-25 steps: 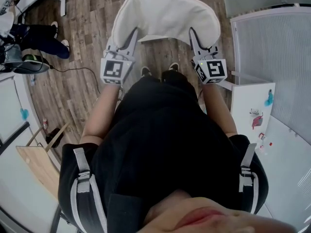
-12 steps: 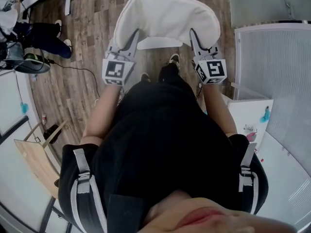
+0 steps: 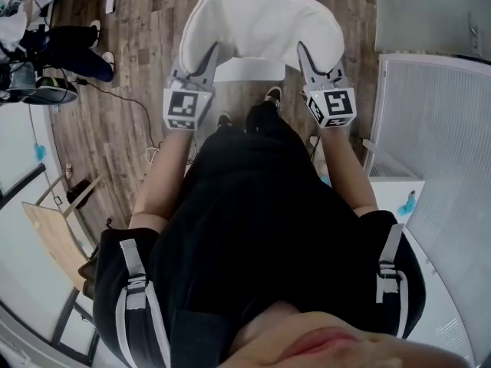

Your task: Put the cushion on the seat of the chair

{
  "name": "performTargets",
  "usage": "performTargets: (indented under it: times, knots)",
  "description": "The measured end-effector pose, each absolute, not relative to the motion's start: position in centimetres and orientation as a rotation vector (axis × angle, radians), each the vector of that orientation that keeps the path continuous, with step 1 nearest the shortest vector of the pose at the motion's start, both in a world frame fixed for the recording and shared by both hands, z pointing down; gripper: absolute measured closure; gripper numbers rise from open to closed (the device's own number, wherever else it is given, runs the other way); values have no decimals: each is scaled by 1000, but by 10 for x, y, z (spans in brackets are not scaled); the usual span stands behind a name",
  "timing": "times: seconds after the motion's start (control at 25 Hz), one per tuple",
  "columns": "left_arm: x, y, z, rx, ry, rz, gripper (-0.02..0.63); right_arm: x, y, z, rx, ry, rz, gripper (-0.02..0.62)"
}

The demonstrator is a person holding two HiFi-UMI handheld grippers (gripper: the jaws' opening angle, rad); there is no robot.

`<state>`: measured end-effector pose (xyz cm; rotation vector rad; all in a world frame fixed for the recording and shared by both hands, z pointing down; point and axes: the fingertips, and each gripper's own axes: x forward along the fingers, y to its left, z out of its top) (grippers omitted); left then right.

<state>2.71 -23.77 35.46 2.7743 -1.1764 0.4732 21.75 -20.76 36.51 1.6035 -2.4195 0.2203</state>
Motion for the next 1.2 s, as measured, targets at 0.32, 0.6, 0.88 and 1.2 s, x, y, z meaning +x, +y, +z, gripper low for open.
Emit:
performTargets:
  times: [0.32,0.6,0.88,1.2]
  knots:
    - [54,-264,415,2629,-1236,617,551,243,-240,426,1443,-2434,331,540]
    - [51,-288,496,2479,-1215,716,550,237,-261,507,1333,-2398,462,538]
    - [30,-299,608,2362,-1092,777,551,217,-268,611,1318,-2294,603,537]
    - [14,-308,702,2298,-996,814,551,201,-272,705,1338,-2208,733,534]
